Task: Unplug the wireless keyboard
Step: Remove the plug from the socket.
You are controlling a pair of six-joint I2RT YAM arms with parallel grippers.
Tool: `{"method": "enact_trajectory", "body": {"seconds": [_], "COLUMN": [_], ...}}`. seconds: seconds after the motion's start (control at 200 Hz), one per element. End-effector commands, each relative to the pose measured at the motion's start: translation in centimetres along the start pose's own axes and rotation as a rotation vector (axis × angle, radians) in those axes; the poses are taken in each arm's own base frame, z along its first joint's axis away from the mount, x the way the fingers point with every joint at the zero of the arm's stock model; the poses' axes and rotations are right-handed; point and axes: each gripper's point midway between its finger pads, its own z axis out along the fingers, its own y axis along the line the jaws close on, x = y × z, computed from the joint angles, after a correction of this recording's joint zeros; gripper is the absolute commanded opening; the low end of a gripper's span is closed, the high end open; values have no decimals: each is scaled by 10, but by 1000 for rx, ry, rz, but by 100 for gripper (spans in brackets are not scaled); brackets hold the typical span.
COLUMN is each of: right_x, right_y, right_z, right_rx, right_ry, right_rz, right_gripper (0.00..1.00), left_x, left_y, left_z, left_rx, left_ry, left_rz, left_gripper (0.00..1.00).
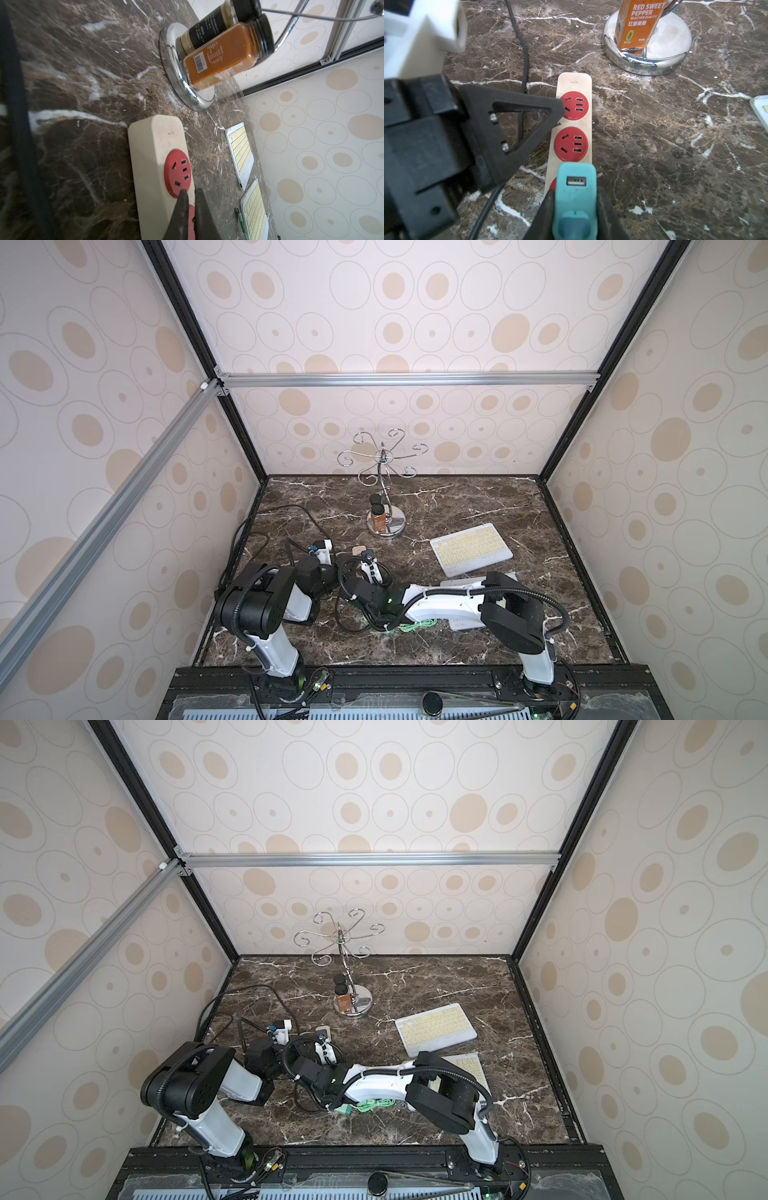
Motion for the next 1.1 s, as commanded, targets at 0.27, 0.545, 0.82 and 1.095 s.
{"method": "enact_trajectory", "body": {"seconds": [0.27,0.545,0.82,1.095], "right_x": [5,8,16,8], "right_y": [-2,-6,-3,-5], "right_z": [10,14,20,16], "right_rx": [17,-11,-115,-2], "right_ry": [8,26,74,60], "right_rz": [-5,36,110,41], "right_gripper": [2,2,0,0], "left_x": [12,35,50,48], "left_y": [-2,20,49,63], "left_z": [21,33,37,32], "left_rx": [-12,-104,-203,-285], "left_ry": [113,192,248,237], "left_rz": [1,-41,-74,-54], "left_gripper": [9,5,0,0]}}
